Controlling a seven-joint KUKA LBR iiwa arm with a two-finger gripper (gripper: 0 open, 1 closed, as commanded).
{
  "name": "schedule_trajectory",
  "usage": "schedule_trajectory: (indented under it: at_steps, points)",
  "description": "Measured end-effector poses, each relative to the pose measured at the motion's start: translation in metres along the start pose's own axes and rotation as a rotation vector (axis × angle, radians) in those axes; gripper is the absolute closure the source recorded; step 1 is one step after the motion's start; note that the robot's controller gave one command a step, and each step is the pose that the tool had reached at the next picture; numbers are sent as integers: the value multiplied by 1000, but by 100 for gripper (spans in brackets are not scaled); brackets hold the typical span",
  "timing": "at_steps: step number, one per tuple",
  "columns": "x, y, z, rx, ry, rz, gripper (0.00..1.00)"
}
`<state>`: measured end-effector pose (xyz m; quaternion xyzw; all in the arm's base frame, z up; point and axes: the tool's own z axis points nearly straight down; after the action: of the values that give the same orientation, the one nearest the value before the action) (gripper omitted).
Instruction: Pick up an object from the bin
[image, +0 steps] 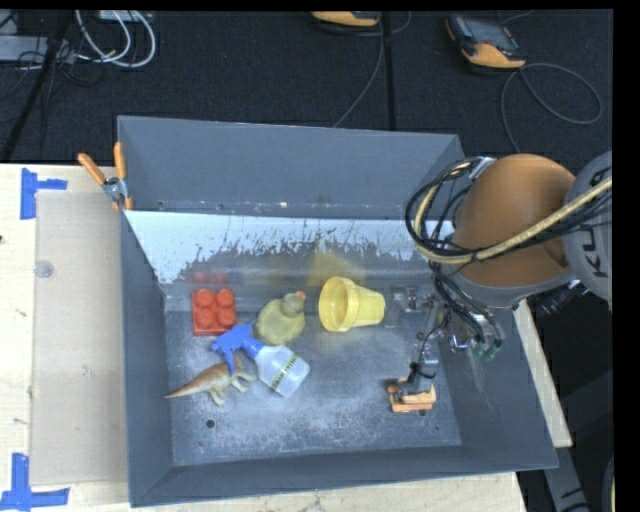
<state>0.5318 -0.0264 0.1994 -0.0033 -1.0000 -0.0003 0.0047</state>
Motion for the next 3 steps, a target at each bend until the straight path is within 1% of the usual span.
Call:
schedule_trajectory:
  at_steps: [1, 2, 3]
  points:
    - [-2, 0, -4, 0, -8, 0, 0]
    - [5, -6, 10, 1, -14, -60, 0]
    - [24, -26, 54, 1, -8, -281, 0]
